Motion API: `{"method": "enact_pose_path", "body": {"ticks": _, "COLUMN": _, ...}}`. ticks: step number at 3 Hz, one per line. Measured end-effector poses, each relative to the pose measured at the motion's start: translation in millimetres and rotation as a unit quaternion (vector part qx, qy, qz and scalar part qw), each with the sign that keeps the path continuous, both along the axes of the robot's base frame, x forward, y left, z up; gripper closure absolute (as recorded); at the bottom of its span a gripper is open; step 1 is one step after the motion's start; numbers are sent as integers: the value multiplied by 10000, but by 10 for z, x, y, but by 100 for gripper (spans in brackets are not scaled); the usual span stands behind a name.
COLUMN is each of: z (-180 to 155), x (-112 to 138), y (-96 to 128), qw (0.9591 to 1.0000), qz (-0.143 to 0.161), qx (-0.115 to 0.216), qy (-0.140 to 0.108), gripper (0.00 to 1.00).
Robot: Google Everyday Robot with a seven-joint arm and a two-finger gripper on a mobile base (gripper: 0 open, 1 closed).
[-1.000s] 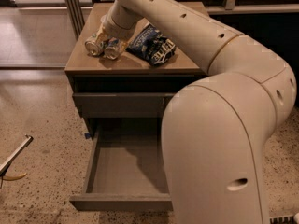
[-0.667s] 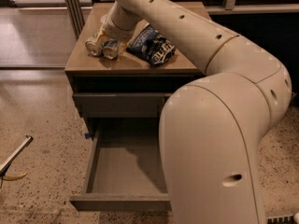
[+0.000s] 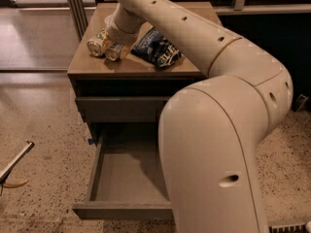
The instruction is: Place redbull can into middle drawer
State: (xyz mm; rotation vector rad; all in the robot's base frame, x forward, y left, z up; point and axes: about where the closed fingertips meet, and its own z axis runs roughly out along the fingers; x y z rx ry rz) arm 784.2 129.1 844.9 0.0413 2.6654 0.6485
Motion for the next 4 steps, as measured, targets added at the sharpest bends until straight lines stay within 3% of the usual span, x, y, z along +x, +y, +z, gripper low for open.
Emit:
{"method": "enact_pose_path", "body": {"ticks": 1, "z": -24, "x": 0, "y": -10, "qw": 9999, "qz": -61, "qx": -94, "qy": 97, "gripper": 59}}
{"method": "enact_pose_path", "body": {"ticks": 3, "z": 1, "x": -15, "y": -41, "qw": 9994, "qz": -133, "qx": -267, "qy": 181, "gripper": 99}}
{"method": "enact_pose_path", "body": {"ticks": 4, "z": 90, "x": -73, "y": -127, "qw": 9989, "qz": -265, "qx": -358, "qy": 166, "gripper": 100}}
